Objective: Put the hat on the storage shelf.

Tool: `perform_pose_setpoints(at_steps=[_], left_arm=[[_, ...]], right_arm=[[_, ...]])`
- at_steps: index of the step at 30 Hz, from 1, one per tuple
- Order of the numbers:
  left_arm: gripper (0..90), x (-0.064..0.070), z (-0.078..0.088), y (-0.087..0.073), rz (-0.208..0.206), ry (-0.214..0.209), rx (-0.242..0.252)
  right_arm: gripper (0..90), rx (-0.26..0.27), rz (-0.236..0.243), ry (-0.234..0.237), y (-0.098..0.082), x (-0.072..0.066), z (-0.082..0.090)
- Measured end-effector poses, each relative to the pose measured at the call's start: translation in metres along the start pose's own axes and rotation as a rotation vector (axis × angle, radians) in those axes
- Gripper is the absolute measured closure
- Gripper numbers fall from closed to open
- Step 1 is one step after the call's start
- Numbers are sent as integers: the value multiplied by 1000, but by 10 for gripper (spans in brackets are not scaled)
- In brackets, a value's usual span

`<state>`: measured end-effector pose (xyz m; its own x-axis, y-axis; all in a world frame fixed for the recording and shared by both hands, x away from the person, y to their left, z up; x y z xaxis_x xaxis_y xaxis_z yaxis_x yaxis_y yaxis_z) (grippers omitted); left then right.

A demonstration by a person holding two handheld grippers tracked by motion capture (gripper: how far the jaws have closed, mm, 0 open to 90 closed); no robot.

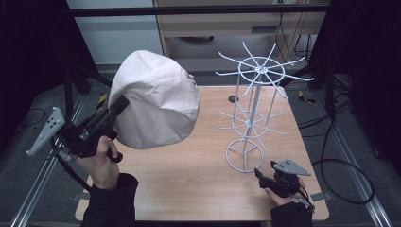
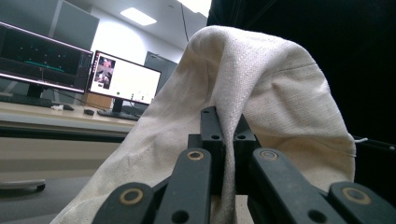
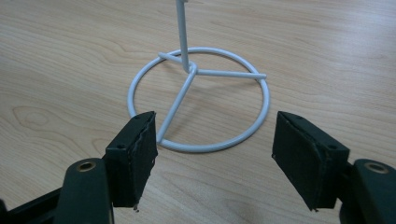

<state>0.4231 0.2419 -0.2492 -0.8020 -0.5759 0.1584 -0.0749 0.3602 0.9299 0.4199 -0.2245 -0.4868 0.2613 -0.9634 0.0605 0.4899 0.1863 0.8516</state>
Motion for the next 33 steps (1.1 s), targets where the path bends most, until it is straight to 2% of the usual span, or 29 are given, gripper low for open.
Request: perform_pose_setpoints(at_steps=[11, 13, 20, 27, 33], left_arm=[[879, 5, -11, 9, 4, -17, 59], [878, 8, -16, 12, -6, -30, 61], [878, 14, -27, 17, -1, -48, 76], [878, 21, -44, 17, 14, -77, 79], [878, 27, -59, 18, 8, -92, 76]], right_arm=[[304, 5, 7, -1, 0, 0, -1], [304, 5, 8, -2, 0, 0, -1], [302, 0, -1, 3, 0, -1, 0], [300, 2, -3, 4, 0, -1, -1], [299, 9, 7, 0, 0, 0, -1]])
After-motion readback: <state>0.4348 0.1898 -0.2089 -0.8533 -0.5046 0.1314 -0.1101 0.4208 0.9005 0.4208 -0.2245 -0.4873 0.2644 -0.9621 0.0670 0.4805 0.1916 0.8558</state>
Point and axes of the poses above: each handheld gripper's, and its own axes: z roughly backward along the jaws, y roughly out of its top, x roughly to its right, the point moved 2 cm from there along -z, roughly forward along the jaws, and after that the axes turned 9 degrees about -y, right-handed, at the moved point
